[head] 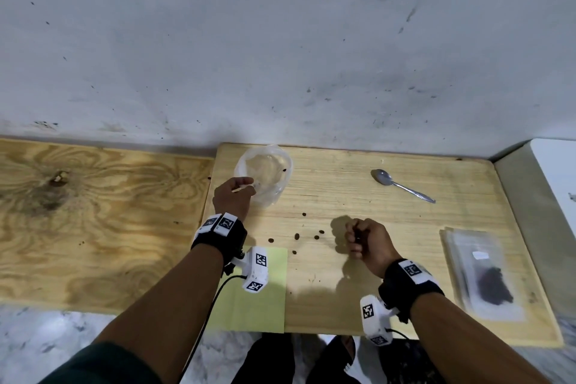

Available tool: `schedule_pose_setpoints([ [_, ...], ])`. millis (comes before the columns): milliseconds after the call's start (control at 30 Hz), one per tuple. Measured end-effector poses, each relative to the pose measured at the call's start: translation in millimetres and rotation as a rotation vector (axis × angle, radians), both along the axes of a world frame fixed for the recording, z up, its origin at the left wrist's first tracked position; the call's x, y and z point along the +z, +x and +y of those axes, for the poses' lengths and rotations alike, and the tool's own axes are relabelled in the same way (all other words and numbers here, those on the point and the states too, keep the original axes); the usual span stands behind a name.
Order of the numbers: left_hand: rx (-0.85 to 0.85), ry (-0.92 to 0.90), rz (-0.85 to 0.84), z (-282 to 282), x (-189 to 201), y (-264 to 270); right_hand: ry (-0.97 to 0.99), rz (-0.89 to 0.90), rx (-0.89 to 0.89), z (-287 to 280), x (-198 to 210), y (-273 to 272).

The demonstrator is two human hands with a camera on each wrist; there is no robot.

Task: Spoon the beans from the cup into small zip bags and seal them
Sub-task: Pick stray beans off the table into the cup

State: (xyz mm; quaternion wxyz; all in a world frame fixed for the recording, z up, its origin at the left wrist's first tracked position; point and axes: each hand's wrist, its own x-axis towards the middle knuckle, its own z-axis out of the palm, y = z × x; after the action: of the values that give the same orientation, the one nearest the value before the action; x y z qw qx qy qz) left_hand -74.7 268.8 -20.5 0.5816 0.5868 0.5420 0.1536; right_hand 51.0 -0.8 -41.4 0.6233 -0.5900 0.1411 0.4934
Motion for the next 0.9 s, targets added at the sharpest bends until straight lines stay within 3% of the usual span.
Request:
schedule_pose_setpoints([
  [167,-0.001,-0.004,0.01,0.5,-2.4,-1.6,-0.097,-0.11,0.086,12.8,-4.9,0.2],
  [400,-0.029,-0.005,0.041,8.0,-11.7,2.0,-0.281,-0.641,0.361,27.4,-41.8,-8.8],
  [600,-0.062,0.006,0.051,14.4,-14.7,10.0,-0.308,-0.929,0.507,29.6,-51.3,-13.3],
  [800,-0.088,0.031,0.074,17.9,-16.0,13.6,-0.306,-1.012,0.599,28.9,-57.8,-11.7],
  [900,-0.105,0.041,0.072,18.0,-14.8,13.9,-0.317,-0.963,0.55,29.1,-54.8,-15.1],
])
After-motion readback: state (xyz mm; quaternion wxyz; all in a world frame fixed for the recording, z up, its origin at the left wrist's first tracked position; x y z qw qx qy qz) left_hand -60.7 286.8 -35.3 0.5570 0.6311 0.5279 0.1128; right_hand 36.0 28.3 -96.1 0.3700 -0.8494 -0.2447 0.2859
